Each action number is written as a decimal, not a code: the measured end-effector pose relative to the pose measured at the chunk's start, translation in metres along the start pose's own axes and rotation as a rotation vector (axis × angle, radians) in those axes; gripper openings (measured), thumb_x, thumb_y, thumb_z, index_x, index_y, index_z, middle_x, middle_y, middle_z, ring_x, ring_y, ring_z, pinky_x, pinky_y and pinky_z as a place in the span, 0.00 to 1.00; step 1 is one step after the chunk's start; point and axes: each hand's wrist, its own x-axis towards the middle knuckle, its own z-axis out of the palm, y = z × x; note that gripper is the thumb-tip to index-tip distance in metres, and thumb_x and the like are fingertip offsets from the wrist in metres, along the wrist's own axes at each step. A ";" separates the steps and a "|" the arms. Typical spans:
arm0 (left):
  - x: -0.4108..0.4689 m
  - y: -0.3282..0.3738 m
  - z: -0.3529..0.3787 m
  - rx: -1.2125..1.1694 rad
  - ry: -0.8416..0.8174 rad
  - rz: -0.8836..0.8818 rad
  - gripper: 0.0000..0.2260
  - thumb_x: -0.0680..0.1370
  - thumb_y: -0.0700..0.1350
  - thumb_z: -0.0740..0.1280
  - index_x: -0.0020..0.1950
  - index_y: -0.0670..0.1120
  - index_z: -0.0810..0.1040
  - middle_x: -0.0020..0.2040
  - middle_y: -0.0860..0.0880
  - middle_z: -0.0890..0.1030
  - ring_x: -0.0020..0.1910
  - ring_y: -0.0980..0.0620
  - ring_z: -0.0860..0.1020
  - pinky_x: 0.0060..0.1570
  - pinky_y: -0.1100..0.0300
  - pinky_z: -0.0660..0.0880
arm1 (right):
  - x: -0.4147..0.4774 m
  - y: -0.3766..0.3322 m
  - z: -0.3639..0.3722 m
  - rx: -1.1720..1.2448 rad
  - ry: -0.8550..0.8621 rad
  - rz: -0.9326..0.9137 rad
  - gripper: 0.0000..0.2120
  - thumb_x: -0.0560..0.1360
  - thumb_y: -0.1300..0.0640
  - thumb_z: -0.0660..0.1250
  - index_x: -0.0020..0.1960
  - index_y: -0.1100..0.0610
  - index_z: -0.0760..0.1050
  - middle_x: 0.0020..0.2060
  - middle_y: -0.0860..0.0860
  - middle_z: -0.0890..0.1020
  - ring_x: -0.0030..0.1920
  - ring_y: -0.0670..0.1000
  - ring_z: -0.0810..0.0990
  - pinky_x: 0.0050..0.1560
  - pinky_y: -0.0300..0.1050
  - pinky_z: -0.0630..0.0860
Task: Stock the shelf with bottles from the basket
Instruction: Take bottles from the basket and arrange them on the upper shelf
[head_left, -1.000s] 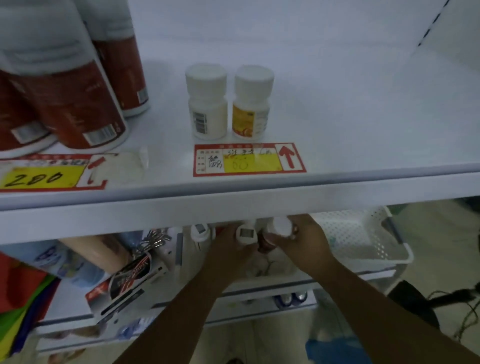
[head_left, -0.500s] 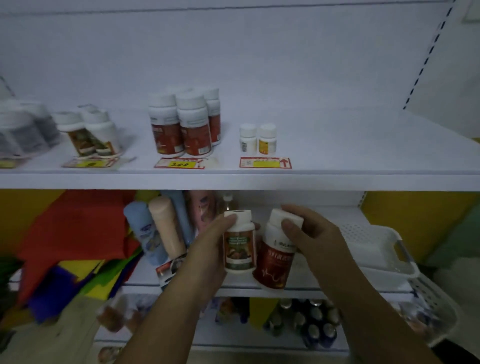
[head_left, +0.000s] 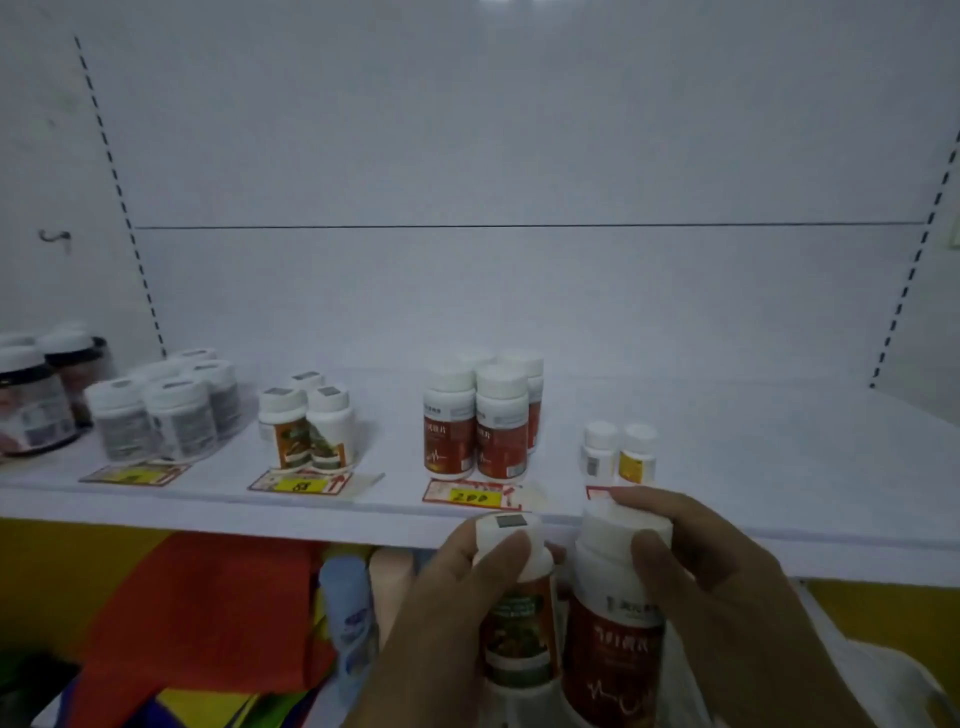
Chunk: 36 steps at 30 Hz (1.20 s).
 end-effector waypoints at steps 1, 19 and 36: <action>0.006 0.011 -0.006 0.033 -0.021 0.032 0.22 0.55 0.47 0.77 0.48 0.47 0.84 0.49 0.41 0.85 0.50 0.41 0.83 0.50 0.46 0.79 | 0.009 -0.009 0.008 -0.023 -0.005 -0.036 0.19 0.55 0.35 0.64 0.43 0.38 0.80 0.44 0.42 0.84 0.46 0.39 0.81 0.38 0.34 0.78; 0.157 0.235 -0.140 0.929 0.019 0.390 0.06 0.70 0.50 0.71 0.46 0.52 0.80 0.42 0.54 0.84 0.40 0.58 0.82 0.36 0.67 0.78 | 0.195 -0.095 0.141 -0.171 0.098 -0.402 0.14 0.65 0.40 0.62 0.47 0.44 0.75 0.38 0.33 0.82 0.42 0.36 0.80 0.40 0.37 0.77; 0.212 0.200 -0.155 1.767 -0.132 -0.079 0.12 0.66 0.55 0.73 0.41 0.48 0.79 0.39 0.52 0.81 0.36 0.52 0.79 0.36 0.61 0.75 | 0.281 -0.049 0.085 -0.422 0.071 -0.102 0.09 0.70 0.50 0.68 0.48 0.52 0.77 0.47 0.51 0.81 0.47 0.52 0.81 0.50 0.52 0.80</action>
